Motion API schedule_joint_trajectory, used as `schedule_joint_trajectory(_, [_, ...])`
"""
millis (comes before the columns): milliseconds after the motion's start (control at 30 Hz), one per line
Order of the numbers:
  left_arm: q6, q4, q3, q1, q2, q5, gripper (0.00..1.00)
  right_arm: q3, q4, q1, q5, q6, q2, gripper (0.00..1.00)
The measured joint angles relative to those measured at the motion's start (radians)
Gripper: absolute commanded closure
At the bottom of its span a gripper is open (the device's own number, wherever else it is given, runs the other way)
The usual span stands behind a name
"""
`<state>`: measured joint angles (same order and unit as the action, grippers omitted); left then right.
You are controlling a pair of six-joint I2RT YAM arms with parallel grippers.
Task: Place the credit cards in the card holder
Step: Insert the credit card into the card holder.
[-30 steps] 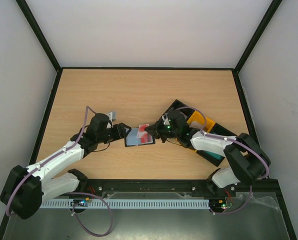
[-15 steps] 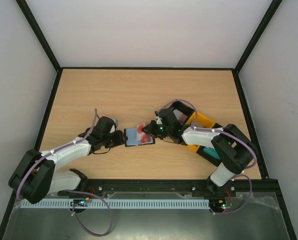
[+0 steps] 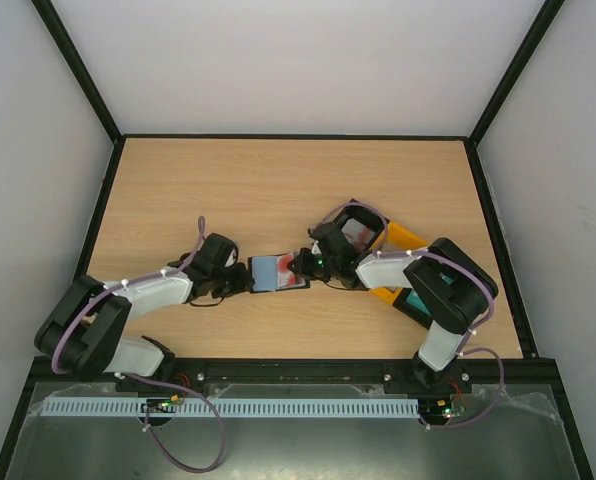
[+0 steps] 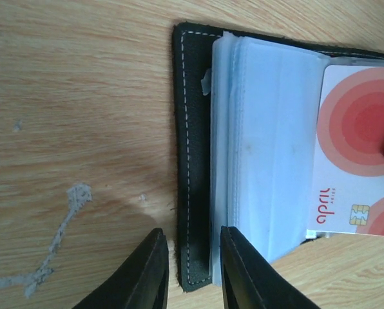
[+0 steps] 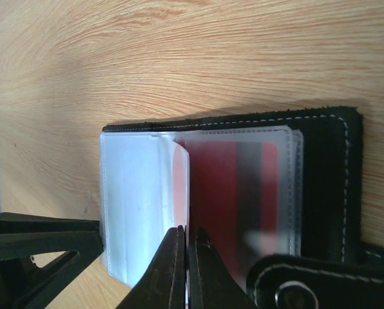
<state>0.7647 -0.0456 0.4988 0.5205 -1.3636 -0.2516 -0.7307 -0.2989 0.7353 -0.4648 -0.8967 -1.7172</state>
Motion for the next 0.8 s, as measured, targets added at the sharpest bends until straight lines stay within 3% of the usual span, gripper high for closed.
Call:
schedule_joint_trajectory(367, [-0.021,-0.008,0.023,0.000,-0.037,0.038,0.87,-0.007,-0.053,0.000,-0.027,0.006,-0.032,0.98])
schedule_joint_trajectory(800, [-0.040,-0.013,0.024,0.000,-0.039,0.050,0.88,0.007,-0.192,0.000,-0.082,-0.066,-0.096,0.98])
